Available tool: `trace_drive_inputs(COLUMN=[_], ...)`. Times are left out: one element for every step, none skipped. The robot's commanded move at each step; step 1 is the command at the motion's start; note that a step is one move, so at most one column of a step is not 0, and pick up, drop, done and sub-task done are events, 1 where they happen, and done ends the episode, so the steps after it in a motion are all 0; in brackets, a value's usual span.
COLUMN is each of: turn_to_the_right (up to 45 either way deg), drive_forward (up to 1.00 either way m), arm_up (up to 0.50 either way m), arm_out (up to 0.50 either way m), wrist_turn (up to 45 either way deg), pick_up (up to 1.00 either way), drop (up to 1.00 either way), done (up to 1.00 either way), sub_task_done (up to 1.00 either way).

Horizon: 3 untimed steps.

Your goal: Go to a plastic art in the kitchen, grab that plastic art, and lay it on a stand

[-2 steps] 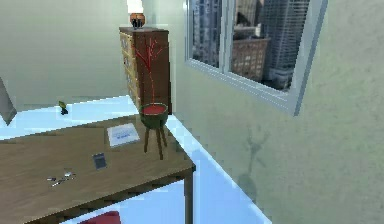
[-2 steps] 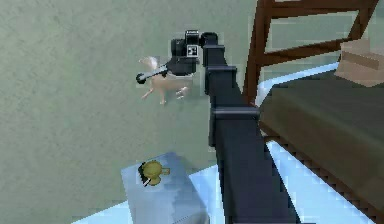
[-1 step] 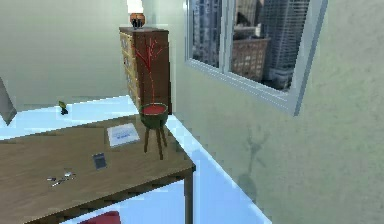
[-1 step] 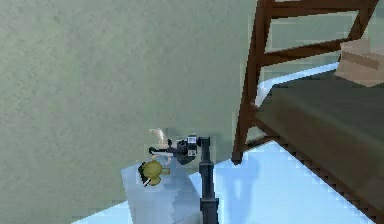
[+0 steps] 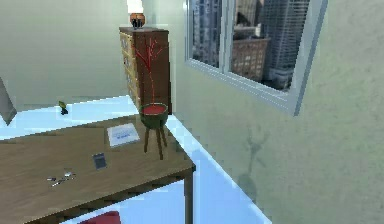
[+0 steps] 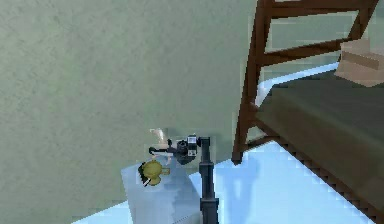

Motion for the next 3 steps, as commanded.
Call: trace_drive_inputs(turn_to_the_right=[0.0, 0.0, 0.0], drive_forward=[0.0, 0.0, 0.0], arm_up=[0.0, 0.1, 0.0], arm_out=[0.0, 0.0, -0.08], wrist_turn=[0.0, 0.0, 0.0], pick_up=[0.0, 0.0, 0.0], drop=[1.0, 0.0, 0.0], done=[0.0, 0.0, 0.0], sub_task_done=[0.0, 0.0, 0.0])
